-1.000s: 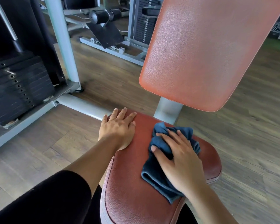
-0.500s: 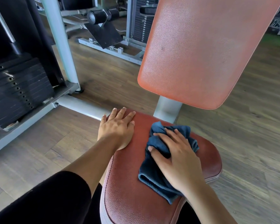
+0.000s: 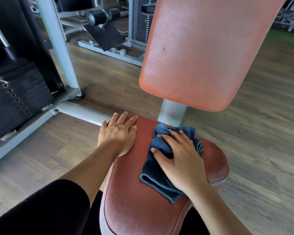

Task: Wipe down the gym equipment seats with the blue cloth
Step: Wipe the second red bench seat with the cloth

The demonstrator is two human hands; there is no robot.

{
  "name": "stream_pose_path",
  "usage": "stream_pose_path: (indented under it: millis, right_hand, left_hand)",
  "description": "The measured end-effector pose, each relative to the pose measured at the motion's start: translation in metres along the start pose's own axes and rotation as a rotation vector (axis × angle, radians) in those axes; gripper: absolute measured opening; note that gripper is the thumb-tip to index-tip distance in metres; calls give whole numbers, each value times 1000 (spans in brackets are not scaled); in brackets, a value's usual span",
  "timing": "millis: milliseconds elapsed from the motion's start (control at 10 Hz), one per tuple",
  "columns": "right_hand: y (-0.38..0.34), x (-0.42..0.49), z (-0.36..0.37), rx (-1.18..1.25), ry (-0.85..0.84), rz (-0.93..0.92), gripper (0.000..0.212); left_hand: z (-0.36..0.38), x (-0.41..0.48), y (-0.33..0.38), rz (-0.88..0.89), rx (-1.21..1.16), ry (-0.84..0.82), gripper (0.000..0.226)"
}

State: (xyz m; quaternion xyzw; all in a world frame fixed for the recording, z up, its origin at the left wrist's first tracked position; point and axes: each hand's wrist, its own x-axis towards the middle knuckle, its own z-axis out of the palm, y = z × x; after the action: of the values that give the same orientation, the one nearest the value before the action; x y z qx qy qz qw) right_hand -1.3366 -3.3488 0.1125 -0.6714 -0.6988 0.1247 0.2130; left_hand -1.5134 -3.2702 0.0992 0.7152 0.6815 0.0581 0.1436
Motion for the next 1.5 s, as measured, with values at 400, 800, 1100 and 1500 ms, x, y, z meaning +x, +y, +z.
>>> stream_pose_path:
  millis: [400, 800, 1100, 1500]
  right_hand:
    - [-5, -1, 4, -54, -23, -48, 58]
    - [5, 42, 12, -77, -42, -18, 48]
    - [46, 30, -10, -171, 102, 169, 58]
    - [20, -15, -16, -13, -8, 31, 53]
  left_hand:
    - [0, 1, 0, -9, 3, -8, 48]
    - [-2, 0, 2, -20, 2, -16, 47]
    - [-1, 1, 1, -17, 1, -22, 48]
    - [-2, 1, 0, 1, 3, -33, 48]
